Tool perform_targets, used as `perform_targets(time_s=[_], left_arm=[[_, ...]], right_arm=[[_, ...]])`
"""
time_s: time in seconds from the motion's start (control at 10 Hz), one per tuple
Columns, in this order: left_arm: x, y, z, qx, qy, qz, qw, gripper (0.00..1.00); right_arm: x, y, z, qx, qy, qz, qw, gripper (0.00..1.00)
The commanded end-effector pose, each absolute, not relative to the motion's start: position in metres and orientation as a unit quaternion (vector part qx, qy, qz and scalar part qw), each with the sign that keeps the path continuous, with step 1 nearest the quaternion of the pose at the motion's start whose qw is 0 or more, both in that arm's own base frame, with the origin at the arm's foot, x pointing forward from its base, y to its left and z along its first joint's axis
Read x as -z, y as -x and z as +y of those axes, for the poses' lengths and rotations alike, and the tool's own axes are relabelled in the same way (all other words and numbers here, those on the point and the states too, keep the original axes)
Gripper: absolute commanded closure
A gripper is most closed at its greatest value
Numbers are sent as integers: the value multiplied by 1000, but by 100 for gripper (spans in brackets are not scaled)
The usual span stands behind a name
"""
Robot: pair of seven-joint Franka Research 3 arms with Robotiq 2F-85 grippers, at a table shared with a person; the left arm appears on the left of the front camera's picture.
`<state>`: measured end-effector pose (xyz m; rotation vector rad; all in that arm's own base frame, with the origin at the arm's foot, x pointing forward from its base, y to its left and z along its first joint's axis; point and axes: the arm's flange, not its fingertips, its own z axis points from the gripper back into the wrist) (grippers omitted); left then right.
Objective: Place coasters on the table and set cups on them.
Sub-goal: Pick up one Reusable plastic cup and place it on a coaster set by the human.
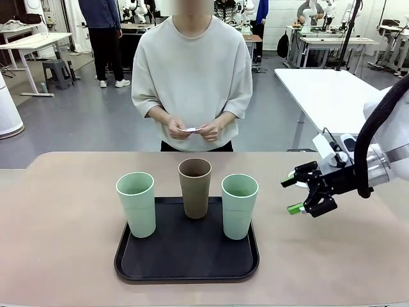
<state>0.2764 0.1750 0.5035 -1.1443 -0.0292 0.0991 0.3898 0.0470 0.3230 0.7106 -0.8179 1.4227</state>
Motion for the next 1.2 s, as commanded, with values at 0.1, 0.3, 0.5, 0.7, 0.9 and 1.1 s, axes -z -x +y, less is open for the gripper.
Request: perform_targets(time_s=[0.1, 0.3, 0.5, 0.7, 0.9, 1.1], left_arm=[[-505, -275, 175, -49, 545, -17, 837, 0], [-505, -275, 175, -49, 545, -17, 837, 0], [-505, -275, 175, -49, 545, -17, 837, 0], [-505, -275, 175, -49, 545, -17, 837, 0], [-505, -275, 175, -49, 545, -17, 837, 0], [-505, -275, 175, -49, 545, -17, 837, 0]], right_arm=[[-314, -377, 49, -586, -386, -345, 624, 0], [-321, -368, 47, -576, -420, -344, 611, 0], [-325, -359, 50, -575, -418, -361, 603, 0], [-321, -373, 47, -582, -422, -352, 599, 0], [-321, -373, 47, -582, -422, -352, 599, 0], [-323, -375, 47, -581, -419, -354, 601, 0]])
